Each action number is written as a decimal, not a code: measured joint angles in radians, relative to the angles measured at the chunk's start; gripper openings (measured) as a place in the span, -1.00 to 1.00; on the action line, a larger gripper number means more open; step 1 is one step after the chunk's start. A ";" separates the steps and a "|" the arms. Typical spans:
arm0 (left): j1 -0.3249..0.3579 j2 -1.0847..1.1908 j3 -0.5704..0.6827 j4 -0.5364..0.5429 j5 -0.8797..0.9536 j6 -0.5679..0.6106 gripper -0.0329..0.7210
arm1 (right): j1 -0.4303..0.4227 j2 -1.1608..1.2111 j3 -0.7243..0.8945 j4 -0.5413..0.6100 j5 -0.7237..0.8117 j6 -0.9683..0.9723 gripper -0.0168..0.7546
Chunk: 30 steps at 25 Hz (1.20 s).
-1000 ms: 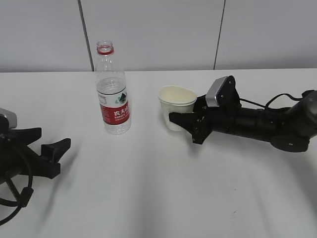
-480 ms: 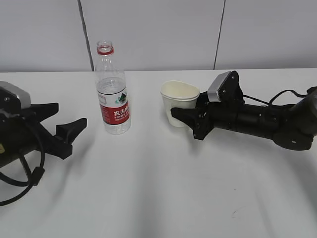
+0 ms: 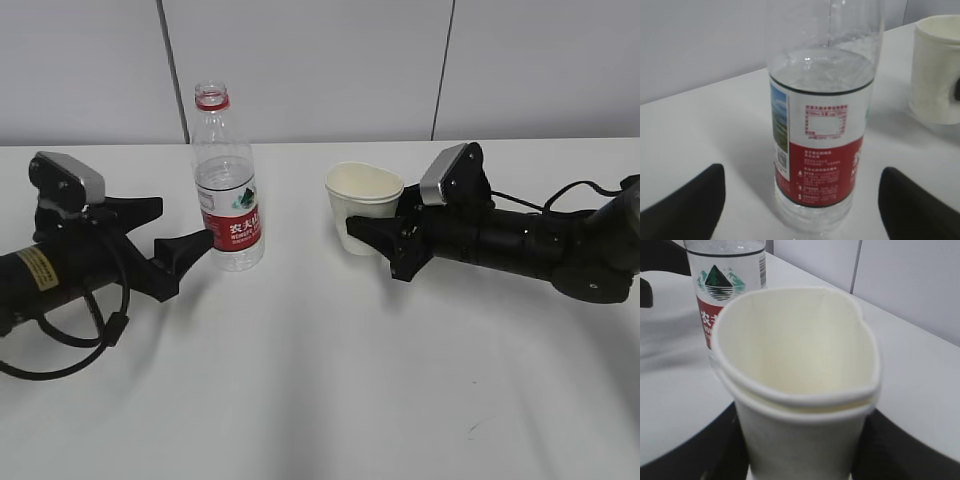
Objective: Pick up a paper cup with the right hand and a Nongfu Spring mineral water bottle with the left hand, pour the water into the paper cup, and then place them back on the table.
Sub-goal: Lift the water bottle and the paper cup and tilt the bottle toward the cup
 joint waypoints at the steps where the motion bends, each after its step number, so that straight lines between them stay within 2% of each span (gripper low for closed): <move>1: 0.000 0.014 -0.019 0.005 0.001 -0.003 0.61 | 0.000 0.000 0.000 0.000 0.000 0.000 0.05; 4: -0.010 0.052 -0.069 0.013 0.003 -0.013 0.61 | 0.000 0.000 0.000 0.000 0.000 0.000 0.05; 12: -0.107 0.107 -0.188 0.005 0.003 -0.020 0.61 | 0.000 0.000 0.000 0.003 0.001 0.002 0.05; 23: -0.113 0.211 -0.323 -0.030 0.000 -0.020 0.61 | 0.000 0.000 0.000 0.008 0.001 0.002 0.05; 26: -0.113 0.211 -0.326 -0.041 0.002 -0.022 0.55 | 0.000 0.000 0.000 0.008 -0.001 0.002 0.05; 30: -0.113 0.211 -0.326 -0.042 0.003 -0.023 0.32 | 0.000 0.000 0.000 -0.012 -0.001 0.010 0.05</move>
